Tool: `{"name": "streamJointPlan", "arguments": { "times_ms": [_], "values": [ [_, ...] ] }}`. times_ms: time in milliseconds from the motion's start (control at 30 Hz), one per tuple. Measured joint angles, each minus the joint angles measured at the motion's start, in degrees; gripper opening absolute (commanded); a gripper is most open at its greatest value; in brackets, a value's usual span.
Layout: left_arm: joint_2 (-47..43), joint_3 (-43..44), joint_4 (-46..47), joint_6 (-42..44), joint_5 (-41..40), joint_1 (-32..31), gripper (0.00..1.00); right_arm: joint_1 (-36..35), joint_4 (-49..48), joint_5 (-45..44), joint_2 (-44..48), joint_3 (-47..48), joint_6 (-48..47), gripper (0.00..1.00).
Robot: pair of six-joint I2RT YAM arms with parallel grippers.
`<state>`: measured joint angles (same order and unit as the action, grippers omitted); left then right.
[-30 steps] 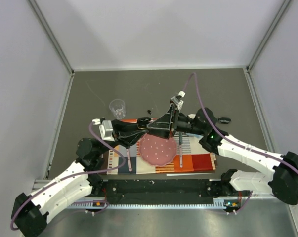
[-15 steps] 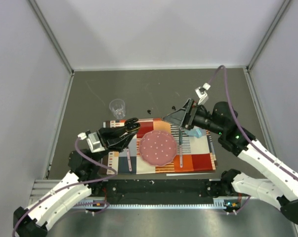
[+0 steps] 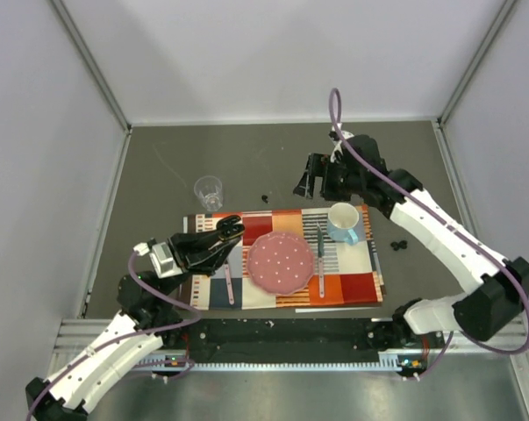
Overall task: Insert the wireless bluetooth earbuds into the charging case
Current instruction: Pick up the earbud from the center of the board.
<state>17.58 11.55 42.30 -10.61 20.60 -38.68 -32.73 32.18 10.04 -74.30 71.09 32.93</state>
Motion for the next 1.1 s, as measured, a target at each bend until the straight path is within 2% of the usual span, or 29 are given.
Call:
{"name": "streamJointPlan", "arguments": {
  "times_ms": [200,400,500,667,1100],
  "values": [
    [-1.75,0.0,-2.49,0.04,0.13,0.0,0.0,0.04,5.51,-6.12,-10.08,9.81,-7.69,0.86],
    [-2.38,0.0,-4.37,0.07,0.15,0.0,0.0,0.55,8.31,-9.25,-23.23,19.1,-13.2,0.76],
    [-2.47,0.0,-4.85,0.04,0.31,0.0,0.0,1.18,9.44,-9.9,-29.83,22.71,-15.32,0.66],
    [-2.49,0.0,-5.57,0.09,0.55,0.0,0.0,2.89,11.45,-9.94,-38.95,28.09,-17.55,0.61],
    [-2.49,0.02,-7.48,0.59,0.76,0.0,0.0,7.17,13.49,-8.17,-49.77,36.98,-18.95,0.47]
  ]
}}
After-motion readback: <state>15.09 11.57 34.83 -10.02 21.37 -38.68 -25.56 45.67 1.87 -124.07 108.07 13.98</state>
